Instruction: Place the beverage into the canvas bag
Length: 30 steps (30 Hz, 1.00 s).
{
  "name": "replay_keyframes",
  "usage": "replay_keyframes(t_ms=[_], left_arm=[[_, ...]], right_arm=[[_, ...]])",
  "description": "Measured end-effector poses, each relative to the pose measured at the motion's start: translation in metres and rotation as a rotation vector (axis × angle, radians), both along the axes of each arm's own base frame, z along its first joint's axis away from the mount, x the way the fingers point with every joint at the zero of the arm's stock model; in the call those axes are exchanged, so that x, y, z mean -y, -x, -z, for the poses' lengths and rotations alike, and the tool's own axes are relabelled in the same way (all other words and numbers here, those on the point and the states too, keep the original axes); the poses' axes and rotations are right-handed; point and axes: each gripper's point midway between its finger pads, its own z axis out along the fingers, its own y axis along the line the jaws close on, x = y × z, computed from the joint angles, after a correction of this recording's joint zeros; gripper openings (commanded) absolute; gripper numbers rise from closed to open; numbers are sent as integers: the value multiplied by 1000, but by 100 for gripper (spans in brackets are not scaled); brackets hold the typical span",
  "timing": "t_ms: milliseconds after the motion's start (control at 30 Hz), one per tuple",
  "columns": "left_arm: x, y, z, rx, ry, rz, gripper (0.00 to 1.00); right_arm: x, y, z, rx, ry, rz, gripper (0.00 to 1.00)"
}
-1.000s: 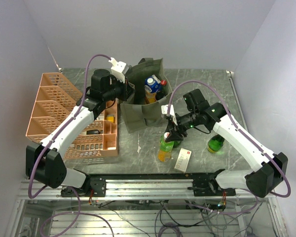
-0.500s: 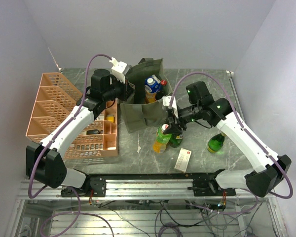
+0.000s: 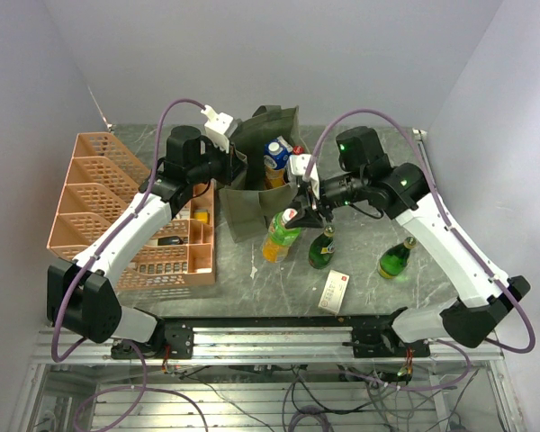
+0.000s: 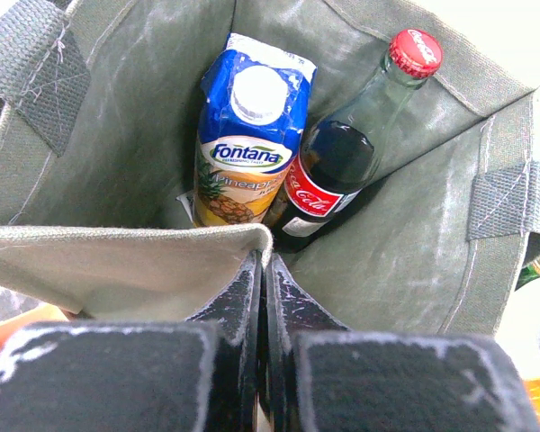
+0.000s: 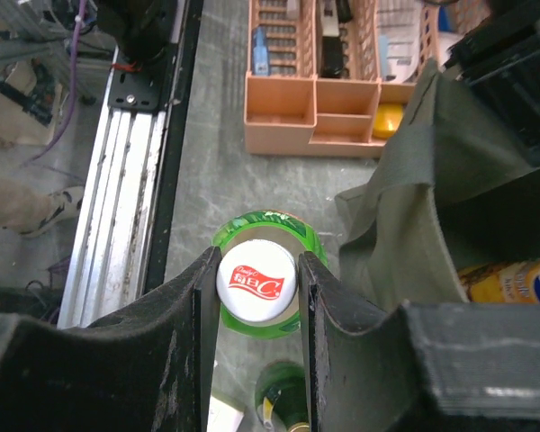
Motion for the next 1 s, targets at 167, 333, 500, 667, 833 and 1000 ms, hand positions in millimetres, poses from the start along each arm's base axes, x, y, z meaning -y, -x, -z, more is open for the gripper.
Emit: replay_keyframes(t_ms=[167, 333, 500, 667, 833, 1000], left_arm=[[0, 0, 0, 1, 1, 1, 7], [1, 1, 0, -1, 4, 3, 7], [1, 1, 0, -2, 6, 9, 7], [2, 2, 0, -3, 7, 9, 7], [0, 5, -1, 1, 14, 7, 8], [-2, 8, -2, 9, 16, 1, 10]], right_arm=[[-5, -8, -27, 32, -34, 27, 0], [-7, -12, -52, 53, -73, 70, 0], [-8, -22, -74, 80, -106, 134, 0], [-15, -45, -100, 126, -139, 206, 0], [-21, -59, -126, 154, -183, 245, 0], [-25, -65, -164, 201, -254, 263, 0]])
